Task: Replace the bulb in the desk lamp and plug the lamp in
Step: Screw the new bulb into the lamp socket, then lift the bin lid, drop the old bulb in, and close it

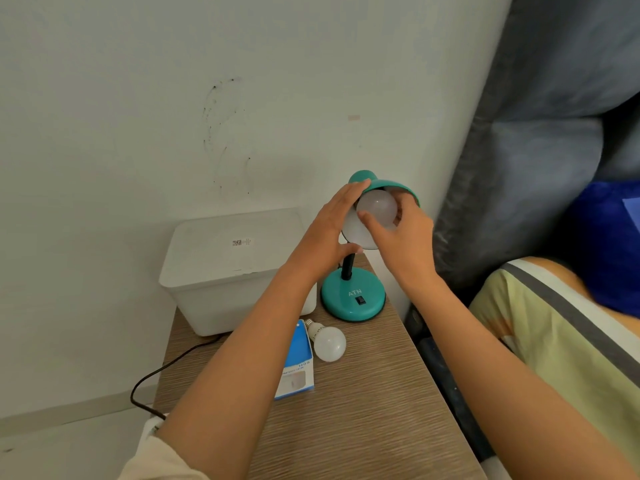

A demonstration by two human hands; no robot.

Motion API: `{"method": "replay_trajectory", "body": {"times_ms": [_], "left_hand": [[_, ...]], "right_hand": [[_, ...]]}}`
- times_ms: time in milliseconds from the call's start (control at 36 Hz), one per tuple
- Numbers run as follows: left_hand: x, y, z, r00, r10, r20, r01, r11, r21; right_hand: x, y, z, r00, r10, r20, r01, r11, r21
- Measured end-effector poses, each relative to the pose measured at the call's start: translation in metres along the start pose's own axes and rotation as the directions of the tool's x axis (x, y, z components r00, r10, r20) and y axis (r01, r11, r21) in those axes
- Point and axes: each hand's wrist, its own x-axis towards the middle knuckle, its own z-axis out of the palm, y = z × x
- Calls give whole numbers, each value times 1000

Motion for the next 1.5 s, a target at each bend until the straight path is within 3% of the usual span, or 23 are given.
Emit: {"method": "replay_trajectory", "body": {"times_ms": [111,278,417,472,694,889,1056,1278,1500], "left_hand": [[0,1,-2,1000,-9,4,9,1000,-2],[0,2,-2,1000,13,-1,-13,1000,18],[1,5,-5,1000,21,8,-21,999,25],[1,5,-6,1000,19,13,-20,999,34],[-3,16,-12,998,-13,64,10,999,52],[-5,38,-28,982,-91,165,56,977,206],[-17,56,-43,964,-185,193,108,929,353],[-56,58,-74,951,-294,94,232,880,415],[-120,24,-111,859,-512,4,466,784,409]], "right_hand": [[3,-4,-1,984,175,24,-176,967,187],[0,1,0,1000,21,16,-22,999,50],[-2,0,0,979,203,22,-201,938,282],[-4,0,3,977,211,15,-206,931,301],[-1,-2,-6,991,126,35,-129,982,134],[2,-12,-29,964,126,233,-92,984,-151],[-18,-26,-46,922,102,373,0,965,-264],[-62,-34,-43,867,41,497,164,917,-363],[-95,-18,4,789,23,614,229,917,-328]]}}
